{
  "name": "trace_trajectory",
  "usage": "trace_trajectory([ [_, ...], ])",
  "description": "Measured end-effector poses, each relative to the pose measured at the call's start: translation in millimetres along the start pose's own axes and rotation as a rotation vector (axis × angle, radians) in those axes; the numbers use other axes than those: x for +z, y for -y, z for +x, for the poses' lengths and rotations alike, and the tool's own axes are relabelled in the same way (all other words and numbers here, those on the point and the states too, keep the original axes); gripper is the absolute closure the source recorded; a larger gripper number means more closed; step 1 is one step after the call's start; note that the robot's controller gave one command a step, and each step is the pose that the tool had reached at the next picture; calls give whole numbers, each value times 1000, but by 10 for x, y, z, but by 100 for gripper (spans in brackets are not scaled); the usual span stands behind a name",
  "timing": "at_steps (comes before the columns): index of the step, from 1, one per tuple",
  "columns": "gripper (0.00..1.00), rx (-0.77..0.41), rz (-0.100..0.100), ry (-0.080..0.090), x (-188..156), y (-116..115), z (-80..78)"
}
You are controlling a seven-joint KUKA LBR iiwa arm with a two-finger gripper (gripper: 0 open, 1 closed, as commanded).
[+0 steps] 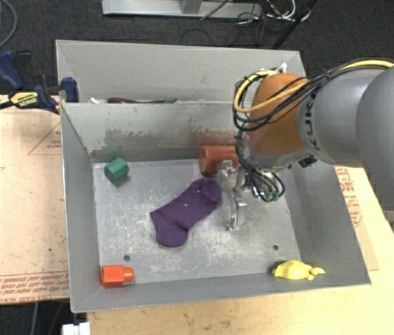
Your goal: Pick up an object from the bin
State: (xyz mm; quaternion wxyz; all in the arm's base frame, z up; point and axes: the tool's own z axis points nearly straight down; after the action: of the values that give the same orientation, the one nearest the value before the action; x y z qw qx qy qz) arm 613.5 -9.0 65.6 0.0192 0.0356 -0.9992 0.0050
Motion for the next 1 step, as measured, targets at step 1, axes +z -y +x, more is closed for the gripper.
trace_trajectory([
  [1,0,-21,-4,13,-229,-227,-172],
])
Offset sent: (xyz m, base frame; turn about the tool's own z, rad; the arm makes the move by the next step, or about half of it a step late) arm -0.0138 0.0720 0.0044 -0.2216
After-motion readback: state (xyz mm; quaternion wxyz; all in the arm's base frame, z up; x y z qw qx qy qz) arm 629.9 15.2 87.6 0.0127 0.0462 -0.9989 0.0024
